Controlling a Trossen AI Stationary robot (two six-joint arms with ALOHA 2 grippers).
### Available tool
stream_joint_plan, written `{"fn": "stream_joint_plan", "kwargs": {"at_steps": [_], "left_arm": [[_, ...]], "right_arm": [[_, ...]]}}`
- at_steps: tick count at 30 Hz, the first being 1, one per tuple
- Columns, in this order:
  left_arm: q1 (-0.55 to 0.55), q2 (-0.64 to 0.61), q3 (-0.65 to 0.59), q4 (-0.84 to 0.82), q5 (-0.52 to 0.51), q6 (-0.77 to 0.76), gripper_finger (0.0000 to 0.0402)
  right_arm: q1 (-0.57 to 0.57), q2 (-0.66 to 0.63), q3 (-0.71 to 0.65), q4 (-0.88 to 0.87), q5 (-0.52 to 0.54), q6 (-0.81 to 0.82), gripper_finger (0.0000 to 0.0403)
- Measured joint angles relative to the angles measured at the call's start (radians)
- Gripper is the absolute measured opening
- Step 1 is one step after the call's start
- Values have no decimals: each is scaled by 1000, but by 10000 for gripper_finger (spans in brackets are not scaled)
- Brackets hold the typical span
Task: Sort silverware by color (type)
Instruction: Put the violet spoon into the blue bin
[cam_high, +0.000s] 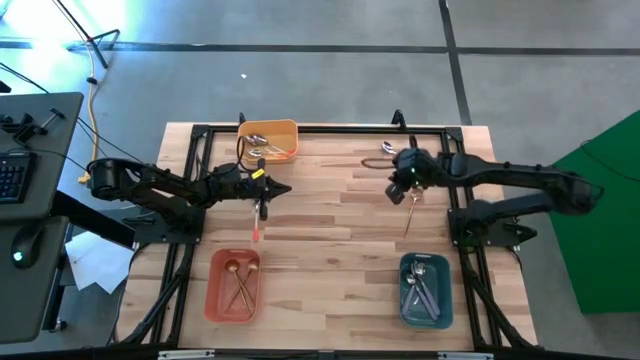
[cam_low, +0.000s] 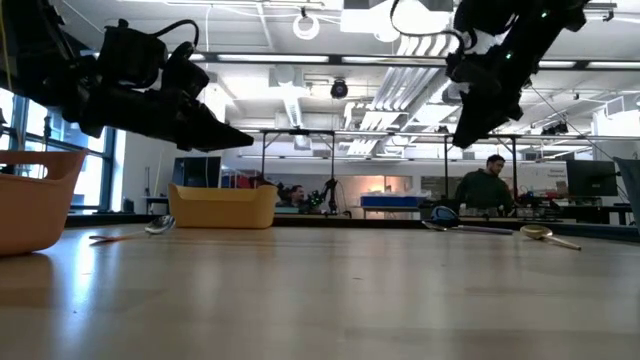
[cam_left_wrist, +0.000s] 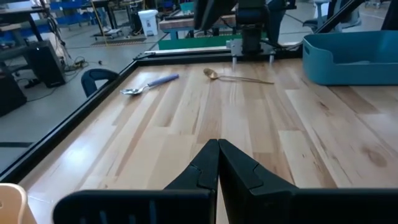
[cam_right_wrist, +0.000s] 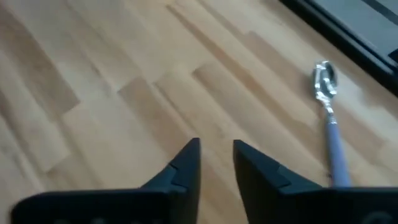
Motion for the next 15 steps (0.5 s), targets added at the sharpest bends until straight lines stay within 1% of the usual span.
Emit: {"fn": "stream_joint_plan", "kwargs": {"at_steps": [4, 8, 11, 15], "left_arm": [[0, 0, 0, -2, -2, 1, 0], [0, 0, 0, -4, -2, 2, 0], [0, 0, 0, -6, -3, 2, 0], [0, 0, 0, -7, -3, 2, 0]], "right_arm": [[-126, 41, 1, -16, -40, -63, 131], [-252, 138, 1, -3, -81, -175, 168], [-336, 229, 1, 42, -98, -274, 179], [-424, 352, 1, 121, -138, -402, 181]]}}
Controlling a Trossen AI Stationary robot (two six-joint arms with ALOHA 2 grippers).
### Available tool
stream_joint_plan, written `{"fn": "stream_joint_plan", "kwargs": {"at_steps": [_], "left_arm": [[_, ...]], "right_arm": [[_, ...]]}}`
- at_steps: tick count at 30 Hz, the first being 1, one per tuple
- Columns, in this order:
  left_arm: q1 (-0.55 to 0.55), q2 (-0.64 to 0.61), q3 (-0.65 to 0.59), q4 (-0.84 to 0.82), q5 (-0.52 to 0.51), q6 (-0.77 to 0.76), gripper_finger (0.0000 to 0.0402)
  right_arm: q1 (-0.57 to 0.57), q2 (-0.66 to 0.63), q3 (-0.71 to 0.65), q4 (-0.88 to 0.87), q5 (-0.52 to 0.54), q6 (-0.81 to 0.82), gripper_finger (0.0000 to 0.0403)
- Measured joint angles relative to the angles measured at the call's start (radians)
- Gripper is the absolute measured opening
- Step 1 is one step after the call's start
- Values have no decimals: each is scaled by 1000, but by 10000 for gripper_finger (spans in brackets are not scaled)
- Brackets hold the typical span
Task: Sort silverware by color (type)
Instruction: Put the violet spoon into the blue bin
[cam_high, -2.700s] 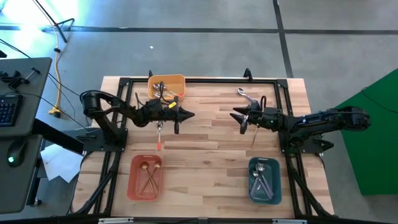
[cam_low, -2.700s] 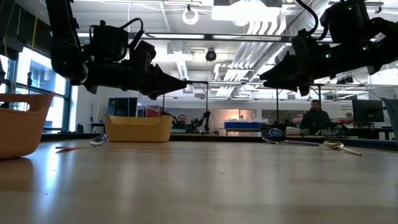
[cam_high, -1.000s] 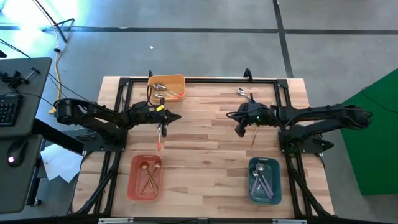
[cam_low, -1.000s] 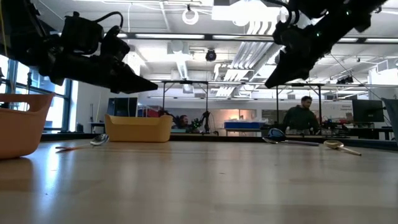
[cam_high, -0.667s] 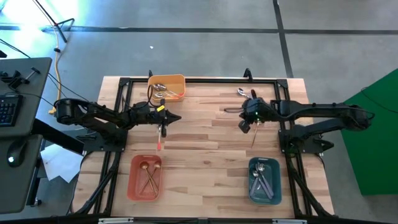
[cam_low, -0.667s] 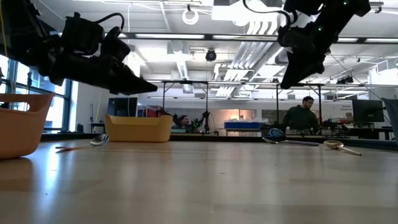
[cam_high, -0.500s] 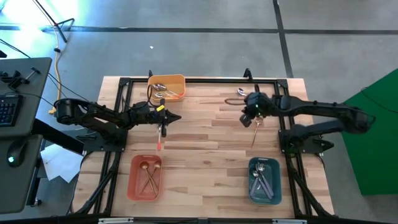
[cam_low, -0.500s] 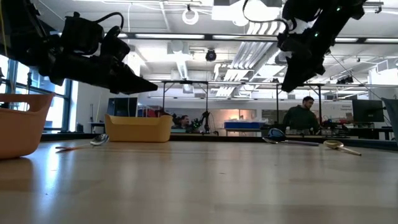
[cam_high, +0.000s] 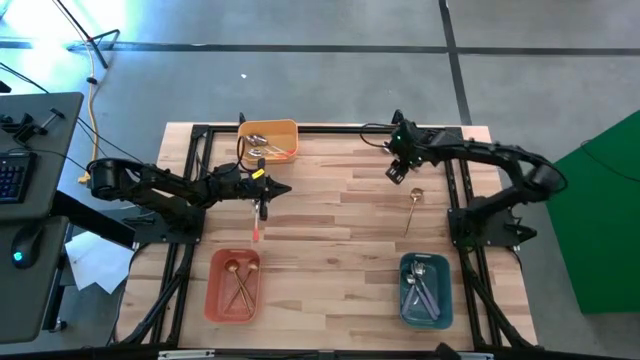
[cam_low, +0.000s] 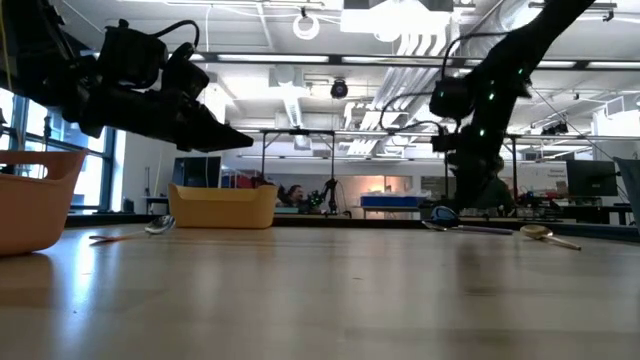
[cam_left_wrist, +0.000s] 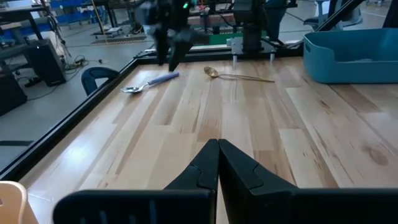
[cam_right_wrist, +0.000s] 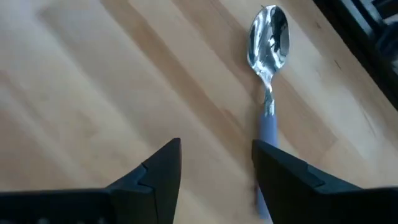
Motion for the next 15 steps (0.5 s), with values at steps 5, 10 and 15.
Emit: {"fn": "stream_joint_plan", "kwargs": {"at_steps": [5, 10, 15], "left_arm": [[0, 0, 0, -1, 0, 0, 0], [0, 0, 0, -1, 0, 6, 0], [0, 0, 0, -2, 0, 14, 0]], "right_arm": [[-76, 117, 0, 119, -14, -61, 181], [-120, 190, 0, 158, -10, -56, 181], [-131, 213, 5, 162, -13, -37, 174]]}}
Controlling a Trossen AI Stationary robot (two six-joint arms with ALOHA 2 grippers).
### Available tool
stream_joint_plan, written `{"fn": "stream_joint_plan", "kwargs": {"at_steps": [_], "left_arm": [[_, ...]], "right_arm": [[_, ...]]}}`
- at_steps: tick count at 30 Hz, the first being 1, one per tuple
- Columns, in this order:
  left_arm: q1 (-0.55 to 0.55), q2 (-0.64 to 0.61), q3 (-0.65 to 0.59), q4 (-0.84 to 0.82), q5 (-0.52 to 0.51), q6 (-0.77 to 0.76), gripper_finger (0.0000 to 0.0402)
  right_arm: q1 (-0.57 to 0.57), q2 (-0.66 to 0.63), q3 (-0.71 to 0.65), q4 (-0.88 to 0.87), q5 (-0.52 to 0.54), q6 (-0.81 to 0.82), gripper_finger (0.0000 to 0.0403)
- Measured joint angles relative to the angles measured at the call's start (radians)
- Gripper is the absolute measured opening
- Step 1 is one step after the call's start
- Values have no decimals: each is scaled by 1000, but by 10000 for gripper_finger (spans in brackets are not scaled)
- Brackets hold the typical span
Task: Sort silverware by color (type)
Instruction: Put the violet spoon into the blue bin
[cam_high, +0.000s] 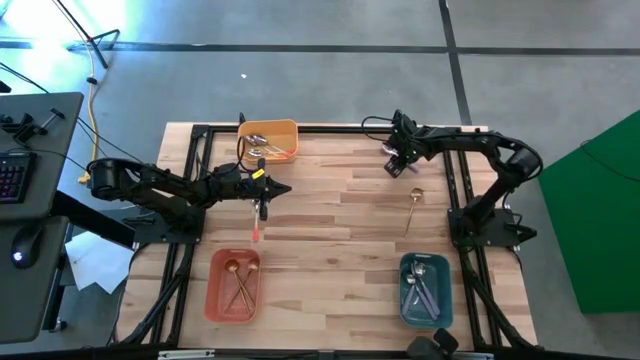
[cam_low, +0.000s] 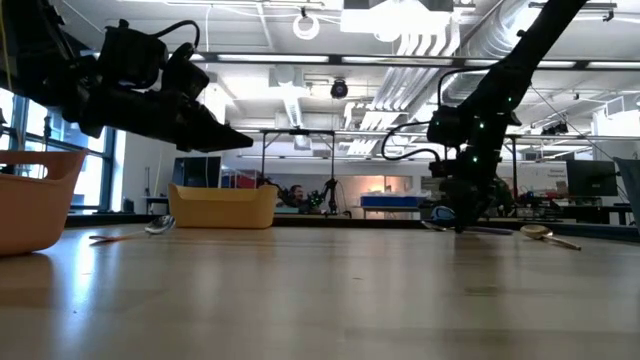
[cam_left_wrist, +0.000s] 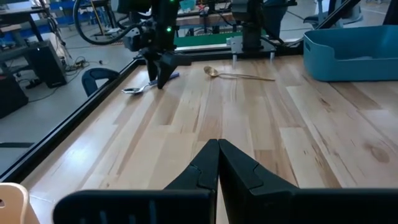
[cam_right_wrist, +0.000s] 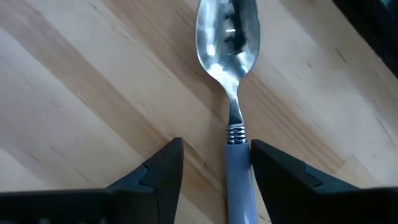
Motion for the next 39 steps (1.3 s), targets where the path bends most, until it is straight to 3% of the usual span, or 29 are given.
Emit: {"fn": "stream_joint_plan", "kwargs": {"at_steps": [4, 11, 16, 22, 27, 31, 39], "left_arm": [[0, 0, 0, -2, 0, -6, 0], [0, 0, 0, -3, 0, -6, 0], [0, 0, 0, -7, 0, -6, 0], [0, 0, 0, -7, 0, -6, 0], [0, 0, 0, -11, 1, -7, 0], [0, 0, 0, -11, 2, -16, 0], [-1, 0, 0, -11, 2, -18, 0]], "right_arm": [[1, 1, 0, -1, -10, 7, 136], [11, 3, 19, -29, -34, 71, 26], [76, -14, 60, -121, -31, 120, 30], [193, -130, 112, -258, -40, 235, 37], [335, -281, 152, -384, -51, 405, 27], [490, -405, 161, -501, -48, 643, 35], [956, -510, 161, -610, -10, 1198, 35]]}}
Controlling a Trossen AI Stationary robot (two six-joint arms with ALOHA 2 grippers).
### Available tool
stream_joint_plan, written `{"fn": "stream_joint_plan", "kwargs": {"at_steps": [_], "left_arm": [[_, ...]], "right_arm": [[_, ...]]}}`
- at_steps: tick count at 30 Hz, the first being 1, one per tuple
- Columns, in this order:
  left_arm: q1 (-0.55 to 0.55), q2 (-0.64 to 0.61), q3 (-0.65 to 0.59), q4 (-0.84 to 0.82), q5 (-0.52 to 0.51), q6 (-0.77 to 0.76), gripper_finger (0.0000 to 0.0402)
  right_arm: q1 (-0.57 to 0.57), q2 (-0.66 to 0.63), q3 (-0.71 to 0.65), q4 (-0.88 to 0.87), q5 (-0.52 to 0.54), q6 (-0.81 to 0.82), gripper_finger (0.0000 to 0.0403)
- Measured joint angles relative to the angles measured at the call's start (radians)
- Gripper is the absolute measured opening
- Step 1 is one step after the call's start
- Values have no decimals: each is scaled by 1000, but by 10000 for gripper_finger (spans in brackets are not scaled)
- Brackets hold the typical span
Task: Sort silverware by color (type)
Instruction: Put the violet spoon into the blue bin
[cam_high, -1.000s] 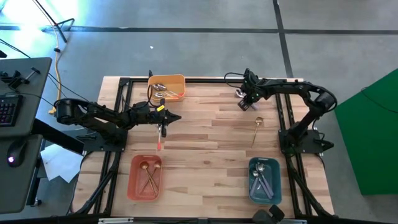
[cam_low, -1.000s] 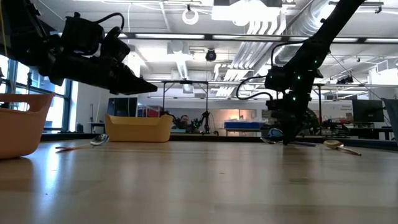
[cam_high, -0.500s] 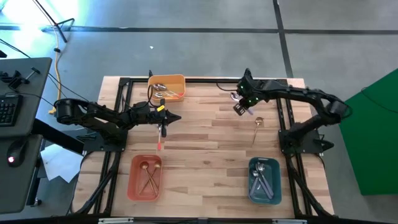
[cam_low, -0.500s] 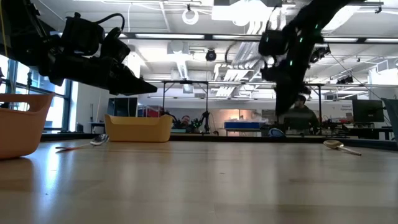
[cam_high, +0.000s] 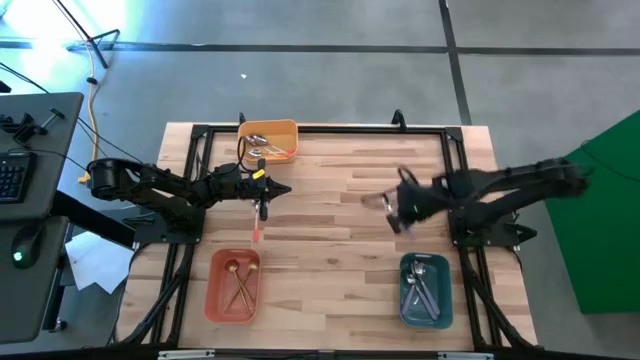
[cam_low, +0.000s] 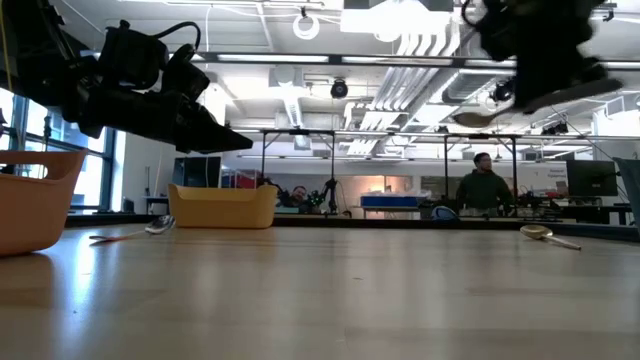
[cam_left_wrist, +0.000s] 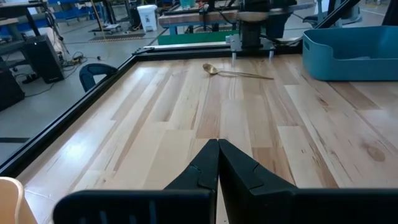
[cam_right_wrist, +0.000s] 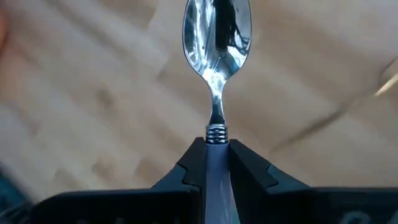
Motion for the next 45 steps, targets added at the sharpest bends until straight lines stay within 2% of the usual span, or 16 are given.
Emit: {"fn": "stream_joint_plan", "kwargs": {"at_steps": [5, 9, 13, 17, 23, 29, 38, 45], "left_arm": [[0, 0, 0, 0, 0, 0, 0], [0, 0, 0, 1, 0, 0, 0], [1, 0, 0, 1, 0, 0, 0], [1, 0, 0, 3, 0, 0, 0], [1, 0, 0, 6, 0, 0, 0], [0, 0, 0, 5, 0, 0, 0], [0, 0, 0, 5, -1, -8, 0], [0, 0, 0, 5, -1, -8, 0]], "right_arm": [[291, 20, 24, 1, 31, 317, 35], [480, 58, 42, -1, 57, 544, 35], [615, 105, 45, -1, 22, 732, 35], [704, 148, 45, -25, 0, 907, 36], [749, 202, 44, -19, -19, 1033, 36], [748, 257, 43, -13, -24, 1082, 36], [715, 328, 43, 8, -38, 1065, 36], [681, 381, 42, 11, -75, 960, 36]]}}
